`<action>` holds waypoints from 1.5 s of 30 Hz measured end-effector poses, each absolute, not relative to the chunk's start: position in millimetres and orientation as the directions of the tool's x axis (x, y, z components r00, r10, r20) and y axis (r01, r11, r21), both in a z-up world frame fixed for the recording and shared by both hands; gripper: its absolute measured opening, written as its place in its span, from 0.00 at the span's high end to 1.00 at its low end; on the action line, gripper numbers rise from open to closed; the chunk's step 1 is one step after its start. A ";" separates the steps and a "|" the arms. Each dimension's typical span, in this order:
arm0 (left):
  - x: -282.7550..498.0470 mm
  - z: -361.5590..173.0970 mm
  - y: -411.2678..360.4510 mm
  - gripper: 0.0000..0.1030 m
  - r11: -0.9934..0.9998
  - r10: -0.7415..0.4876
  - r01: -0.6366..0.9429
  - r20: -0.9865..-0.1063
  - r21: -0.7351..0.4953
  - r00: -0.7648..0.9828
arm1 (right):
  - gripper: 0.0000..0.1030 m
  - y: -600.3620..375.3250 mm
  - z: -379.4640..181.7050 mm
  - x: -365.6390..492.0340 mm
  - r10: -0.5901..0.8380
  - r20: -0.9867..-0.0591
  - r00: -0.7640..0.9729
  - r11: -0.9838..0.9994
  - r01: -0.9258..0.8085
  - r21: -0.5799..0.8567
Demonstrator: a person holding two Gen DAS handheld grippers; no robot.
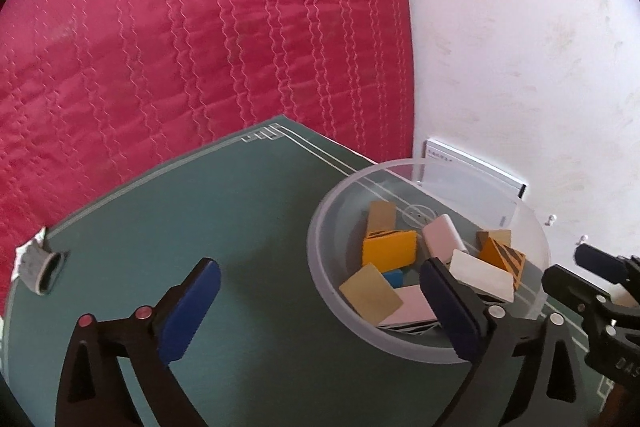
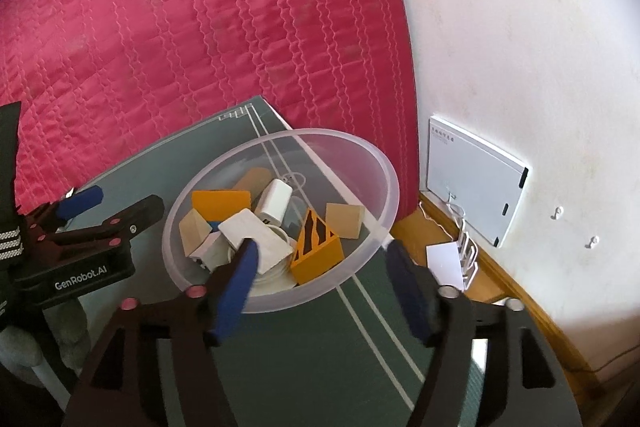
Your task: Organize rigid objects
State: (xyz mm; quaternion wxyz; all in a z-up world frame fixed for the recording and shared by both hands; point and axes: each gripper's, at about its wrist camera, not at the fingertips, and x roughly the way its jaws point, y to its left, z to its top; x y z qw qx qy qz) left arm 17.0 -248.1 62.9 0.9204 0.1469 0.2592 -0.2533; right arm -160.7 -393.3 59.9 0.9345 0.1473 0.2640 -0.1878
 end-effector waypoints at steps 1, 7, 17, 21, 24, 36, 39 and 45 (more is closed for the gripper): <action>15.6 63.9 -247.2 0.01 0.832 -0.383 0.535 -0.545 0.148 0.746 | 0.29 -392.2 60.4 -161.0 -0.276 -0.546 0.791 0.886 0.429 0.175; 11.5 67.2 -241.7 0.01 0.843 -0.365 0.514 -0.533 0.158 0.763 | 0.13 -387.4 61.0 -161.1 -0.274 -0.545 0.792 0.892 0.422 0.164; 2.7 67.4 -236.2 0.01 0.851 -0.332 0.489 -0.524 0.193 0.784 | 0.07 -372.1 54.3 -154.1 -0.259 -0.585 0.768 0.916 0.388 0.104; -1.9 68.0 -236.8 0.01 0.853 -0.306 0.468 -0.504 0.232 0.808 | 0.05 -367.3 55.5 -155.1 -0.289 -0.583 0.760 0.915 0.398 0.066; -3.0 66.8 -237.7 0.01 0.854 -0.287 0.455 -0.502 0.251 0.816 | 0.02 -366.2 58.2 -157.5 -0.313 -0.569 0.761 0.910 0.413 0.051; -5.5 63.9 -240.5 0.01 0.849 -0.277 0.454 -0.504 0.269 0.818 | 0.02 -365.8 59.1 -155.9 -0.338 -0.562 0.755 0.908 0.418 0.016; -5.7 62.8 -240.5 0.01 0.850 -0.278 0.456 -0.509 0.265 0.815 | 0.02 -365.8 58.8 -155.5 -0.339 -0.564 0.753 0.908 0.419 0.015; -3.8 60.6 -240.4 0.01 0.848 -0.285 0.465 -0.522 0.254 0.804 | 0.02 -364.7 56.4 -155.7 -0.335 -0.568 0.752 0.910 0.415 0.012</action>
